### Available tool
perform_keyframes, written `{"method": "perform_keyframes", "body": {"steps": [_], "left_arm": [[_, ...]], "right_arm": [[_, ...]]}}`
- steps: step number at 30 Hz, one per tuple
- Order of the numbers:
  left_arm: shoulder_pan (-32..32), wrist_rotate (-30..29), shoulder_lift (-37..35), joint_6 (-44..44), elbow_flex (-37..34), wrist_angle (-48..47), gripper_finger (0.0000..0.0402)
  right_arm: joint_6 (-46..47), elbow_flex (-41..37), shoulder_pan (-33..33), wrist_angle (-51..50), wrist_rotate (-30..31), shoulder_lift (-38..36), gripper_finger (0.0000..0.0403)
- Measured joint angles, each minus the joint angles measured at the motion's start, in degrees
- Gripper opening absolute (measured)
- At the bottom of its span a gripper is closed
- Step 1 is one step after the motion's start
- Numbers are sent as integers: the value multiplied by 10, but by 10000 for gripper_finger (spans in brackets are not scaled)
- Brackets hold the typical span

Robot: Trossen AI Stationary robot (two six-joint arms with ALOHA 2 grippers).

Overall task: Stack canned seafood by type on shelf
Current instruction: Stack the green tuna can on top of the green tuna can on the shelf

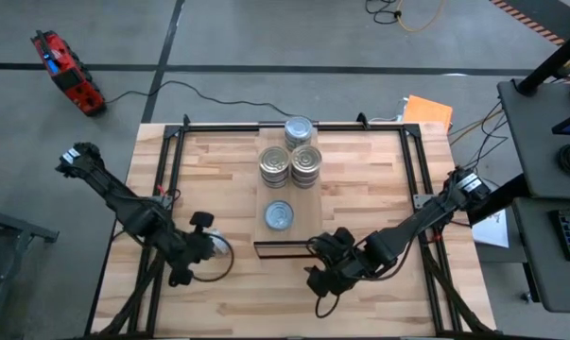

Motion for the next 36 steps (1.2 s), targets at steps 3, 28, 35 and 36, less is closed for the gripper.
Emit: {"method": "perform_keyframes", "body": {"steps": [3,28,35,36], "left_arm": [[14,-6,17,40,17,-35,4],[103,45,75,224,22,-89,205],[123,41,122,243,19,-89,197],[127,41,123,248,19,-89,193]], "right_arm": [[-9,0,-6,-18,6,-12,299],[48,0,22,-50,-25,-47,302],[73,0,33,-61,-25,-47,318],[75,0,34,-64,-26,-47,320]]}}
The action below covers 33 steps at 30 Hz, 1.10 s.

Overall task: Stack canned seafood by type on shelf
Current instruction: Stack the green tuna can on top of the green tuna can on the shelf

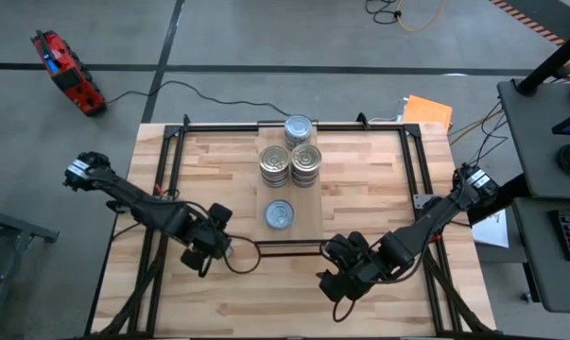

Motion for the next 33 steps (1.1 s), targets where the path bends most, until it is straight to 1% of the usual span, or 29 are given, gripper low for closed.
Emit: {"method": "perform_keyframes", "body": {"steps": [6,8,11,16,23,27,33], "left_arm": [[24,1,-1,20,-9,26,175],[32,15,1,21,-12,28,175],[39,35,5,23,-19,28,179],[39,35,5,26,-21,28,193],[39,37,4,46,-22,31,217],[39,62,4,53,-37,47,219],[41,63,4,54,-48,61,218]], "right_arm": [[1,0,3,-4,0,0,319],[1,0,6,-7,0,0,315],[7,0,8,-16,0,0,310],[11,0,10,-18,0,0,306],[12,0,10,-27,1,0,321],[14,0,10,-27,6,0,321],[19,0,10,-29,11,0,311]]}}
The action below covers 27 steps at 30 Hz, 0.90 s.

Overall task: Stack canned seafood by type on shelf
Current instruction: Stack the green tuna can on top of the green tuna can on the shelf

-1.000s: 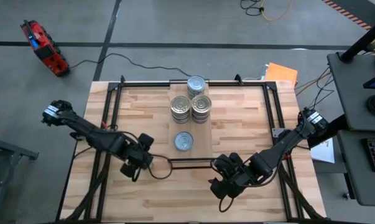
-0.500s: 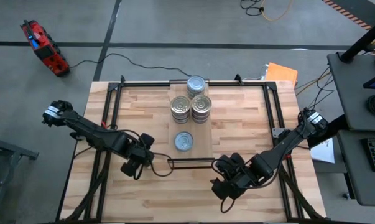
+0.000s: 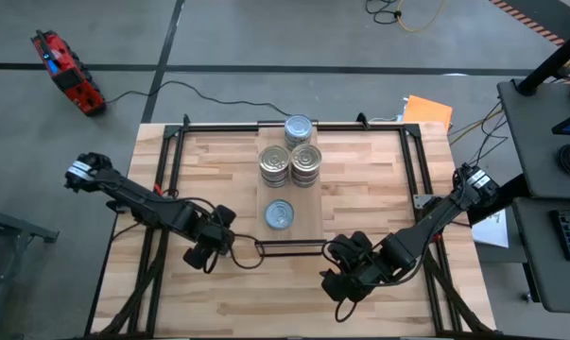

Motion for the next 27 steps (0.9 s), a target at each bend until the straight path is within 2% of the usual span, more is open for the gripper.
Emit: {"method": "perform_keyframes", "body": {"steps": [13,15,18,22,27], "left_arm": [[1,-1,77,5,3,35,199],[1,1,74,-4,9,36,177],[1,1,60,-9,19,34,120],[1,2,43,-31,25,6,122],[2,3,30,-110,66,-64,122]], "right_arm": [[13,0,8,-1,5,0,325],[15,0,10,-3,5,0,324],[15,0,11,-3,5,0,318],[10,0,11,-4,5,0,310],[-5,0,11,-4,5,-2,307]]}}
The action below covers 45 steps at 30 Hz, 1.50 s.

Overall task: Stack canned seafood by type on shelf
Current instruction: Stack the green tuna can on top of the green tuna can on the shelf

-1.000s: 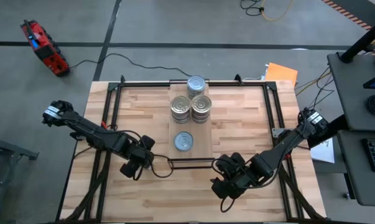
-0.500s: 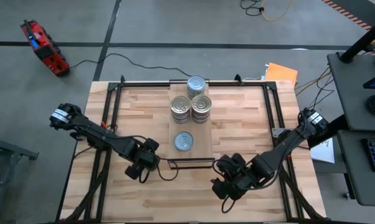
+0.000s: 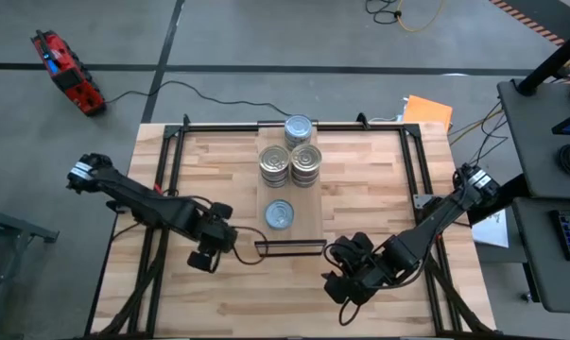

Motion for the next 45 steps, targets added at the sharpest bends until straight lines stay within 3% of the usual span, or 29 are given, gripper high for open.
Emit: {"method": "perform_keyframes", "body": {"steps": [9,12,18,23,28,35,45], "left_arm": [[39,-17,-113,-174,149,-20,122],[61,-90,-153,-219,205,-19,122],[91,-318,-190,-319,314,-18,122],[144,-330,-189,-415,372,-13,122],[205,-262,-188,-440,370,53,122],[339,-141,-161,-429,353,81,122],[580,154,-116,-400,281,259,122]], "right_arm": [[-25,0,-8,-5,0,-20,307],[-48,0,-18,-5,0,-37,298],[-107,0,-61,-5,1,-82,276],[-169,0,-110,-5,1,-125,248],[-229,0,-166,-6,1,-171,214],[-321,0,-235,-6,1,-227,162],[-388,0,-314,-7,-2,-257,72]]}}
